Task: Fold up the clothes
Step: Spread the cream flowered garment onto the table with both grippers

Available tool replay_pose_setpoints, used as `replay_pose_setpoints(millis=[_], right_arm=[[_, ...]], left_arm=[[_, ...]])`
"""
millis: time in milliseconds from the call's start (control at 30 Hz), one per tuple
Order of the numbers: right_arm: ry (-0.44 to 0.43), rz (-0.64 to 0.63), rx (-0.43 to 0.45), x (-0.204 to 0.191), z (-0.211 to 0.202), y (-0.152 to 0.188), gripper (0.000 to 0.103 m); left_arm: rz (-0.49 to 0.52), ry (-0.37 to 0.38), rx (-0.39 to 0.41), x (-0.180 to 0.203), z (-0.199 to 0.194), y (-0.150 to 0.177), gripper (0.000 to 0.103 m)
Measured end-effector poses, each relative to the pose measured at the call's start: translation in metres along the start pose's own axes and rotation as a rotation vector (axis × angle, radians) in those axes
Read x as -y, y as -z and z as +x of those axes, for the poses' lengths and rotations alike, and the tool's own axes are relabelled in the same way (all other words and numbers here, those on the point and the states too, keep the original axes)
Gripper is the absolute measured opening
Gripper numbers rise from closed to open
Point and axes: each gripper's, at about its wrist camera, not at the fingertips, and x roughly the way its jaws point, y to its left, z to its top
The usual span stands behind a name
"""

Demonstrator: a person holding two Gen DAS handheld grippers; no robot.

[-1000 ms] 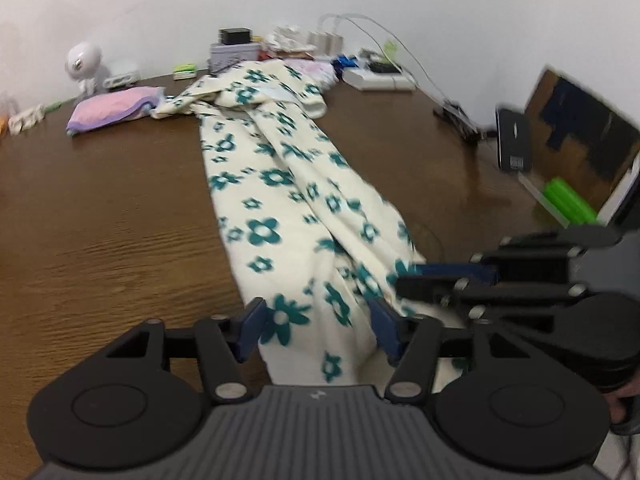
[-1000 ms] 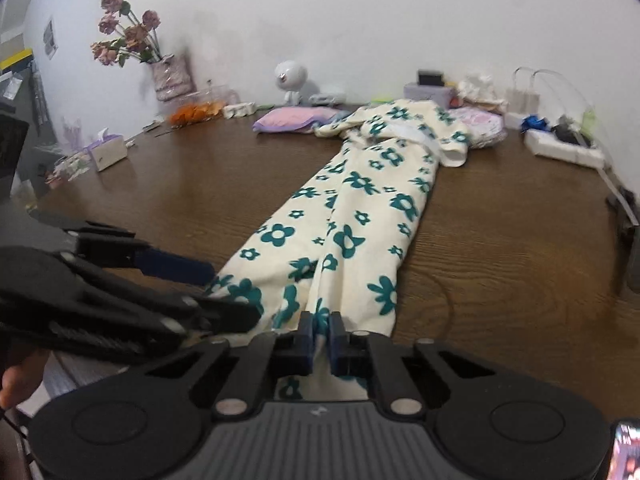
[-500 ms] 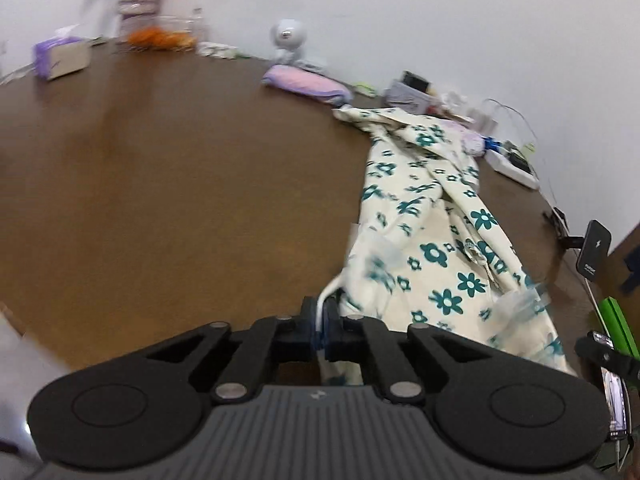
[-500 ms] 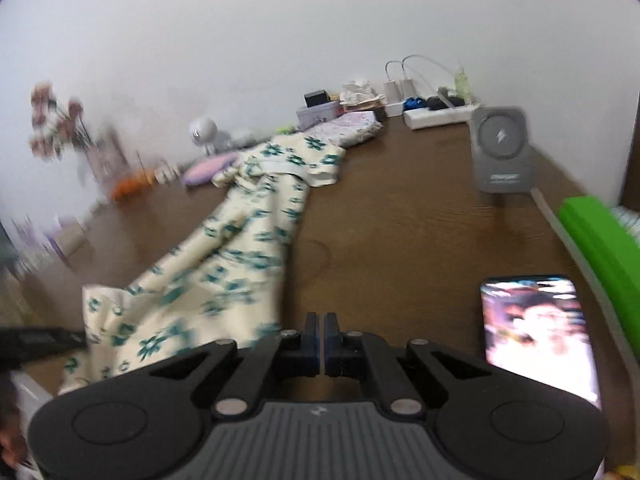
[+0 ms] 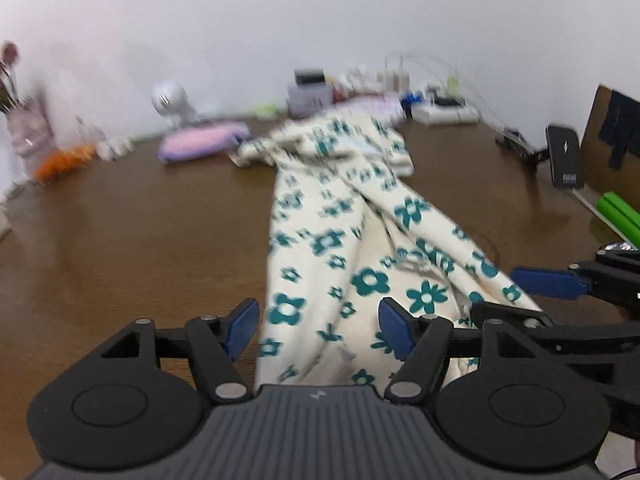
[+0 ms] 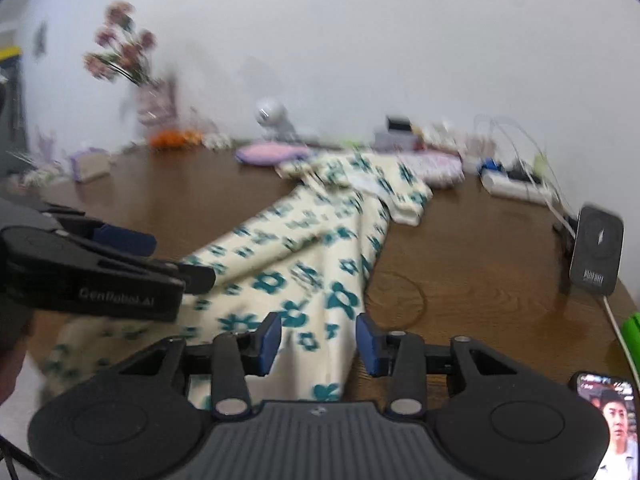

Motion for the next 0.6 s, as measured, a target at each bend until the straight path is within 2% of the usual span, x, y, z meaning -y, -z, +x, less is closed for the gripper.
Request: replay_pose_setpoints(millis=[33, 67, 100, 133, 200, 267, 333, 400, 433, 467, 533, 567, 600], right_arm=[[-0.002, 0.019, -0.021, 0.003, 0.006, 0.001, 0.016], [-0.017, 0.038, -0.041, 0.007, 0.008, 0.004, 0.008], [-0.027, 0.056, -0.047, 0.011, 0.007, 0.009, 0.005], [-0.033, 0.074, -0.047, 0.016, 0.004, 0.013, 0.004], [-0.018, 0.117, -0.057, 0.029, -0.003, 0.020, 0.003], [-0.003, 0.135, -0.065, 0.040, -0.012, 0.025, 0.002], [0.016, 0.080, -0.060, 0.040, -0.023, 0.033, 0.003], [0.014, 0.037, -0.061, 0.035, -0.034, 0.042, 0.003], [0.007, 0.017, -0.062, 0.030, -0.040, 0.045, 0.003], [0.010, -0.004, -0.058, 0.026, -0.043, 0.047, 0.003], [0.024, -0.036, -0.051, 0.020, -0.047, 0.050, 0.003], [0.026, -0.041, -0.049, 0.019, -0.048, 0.050, 0.003], [0.019, -0.034, -0.050, 0.020, -0.048, 0.050, 0.003]], left_arm=[[0.003, 0.004, -0.018, 0.001, 0.005, 0.002, 0.058], [0.003, 0.007, -0.034, 0.001, 0.009, 0.004, 0.033], [-0.012, -0.002, -0.047, -0.003, 0.012, 0.008, 0.009], [-0.042, -0.018, -0.047, -0.009, 0.013, 0.013, 0.009], [-0.183, -0.026, -0.037, -0.032, 0.000, 0.024, 0.006], [-0.350, -0.028, -0.030, -0.059, -0.015, 0.037, 0.006], [-0.501, 0.019, -0.055, -0.082, -0.024, 0.057, 0.007], [-0.574, 0.031, -0.090, -0.097, -0.031, 0.071, 0.013], [-0.580, 0.003, -0.089, -0.099, -0.036, 0.070, 0.017], [-0.578, -0.034, -0.081, -0.099, -0.041, 0.066, 0.029], [-0.530, -0.101, -0.017, -0.095, -0.050, 0.048, 0.029], [-0.488, -0.116, 0.017, -0.091, -0.052, 0.036, 0.037], [-0.437, -0.112, 0.044, -0.084, -0.051, 0.023, 0.050]])
